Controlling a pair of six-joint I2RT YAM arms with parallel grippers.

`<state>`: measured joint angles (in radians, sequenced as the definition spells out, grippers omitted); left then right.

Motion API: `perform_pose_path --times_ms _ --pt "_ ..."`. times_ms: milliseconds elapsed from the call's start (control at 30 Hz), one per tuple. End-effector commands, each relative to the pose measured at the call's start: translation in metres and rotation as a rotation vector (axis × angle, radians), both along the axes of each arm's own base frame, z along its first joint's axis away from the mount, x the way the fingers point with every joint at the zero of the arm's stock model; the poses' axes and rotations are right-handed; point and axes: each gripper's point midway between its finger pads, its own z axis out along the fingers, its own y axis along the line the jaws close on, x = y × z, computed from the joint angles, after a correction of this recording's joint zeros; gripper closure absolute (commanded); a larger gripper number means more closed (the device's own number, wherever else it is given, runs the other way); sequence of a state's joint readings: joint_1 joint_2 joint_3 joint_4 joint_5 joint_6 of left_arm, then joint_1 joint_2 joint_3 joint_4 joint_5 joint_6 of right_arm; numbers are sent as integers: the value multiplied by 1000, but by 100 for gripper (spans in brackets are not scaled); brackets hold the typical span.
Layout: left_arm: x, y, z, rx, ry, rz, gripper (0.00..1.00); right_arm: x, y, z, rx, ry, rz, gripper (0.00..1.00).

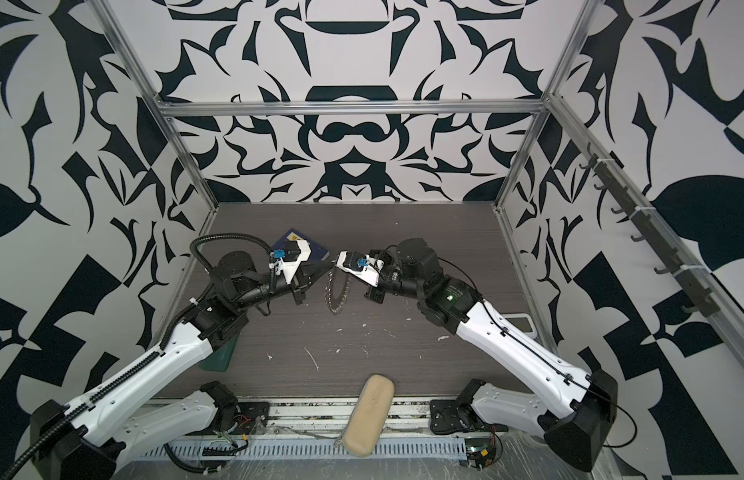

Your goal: Remove the keys from the keyring

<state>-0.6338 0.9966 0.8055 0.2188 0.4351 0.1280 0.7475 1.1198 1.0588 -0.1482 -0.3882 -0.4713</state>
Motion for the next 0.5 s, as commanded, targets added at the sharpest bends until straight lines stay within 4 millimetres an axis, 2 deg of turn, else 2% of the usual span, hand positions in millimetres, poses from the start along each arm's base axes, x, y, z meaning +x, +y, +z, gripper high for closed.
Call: perform_pose_path --times_ms 0,100,167,300,467 --pt "-2 9 36 -82 -134 8 100 -4 -2 3 28 44 -10 100" --pt "-7 7 38 -89 -163 -23 100 -6 0 9 42 45 6 100" --pt "-9 6 38 -95 -173 -42 100 -7 1 12 53 46 13 91" --pt "-9 5 39 -99 -178 -54 100 -9 0 12 57 48 16 80" --pt "-10 9 39 -106 -177 -74 100 -12 -5 20 91 38 9 74"
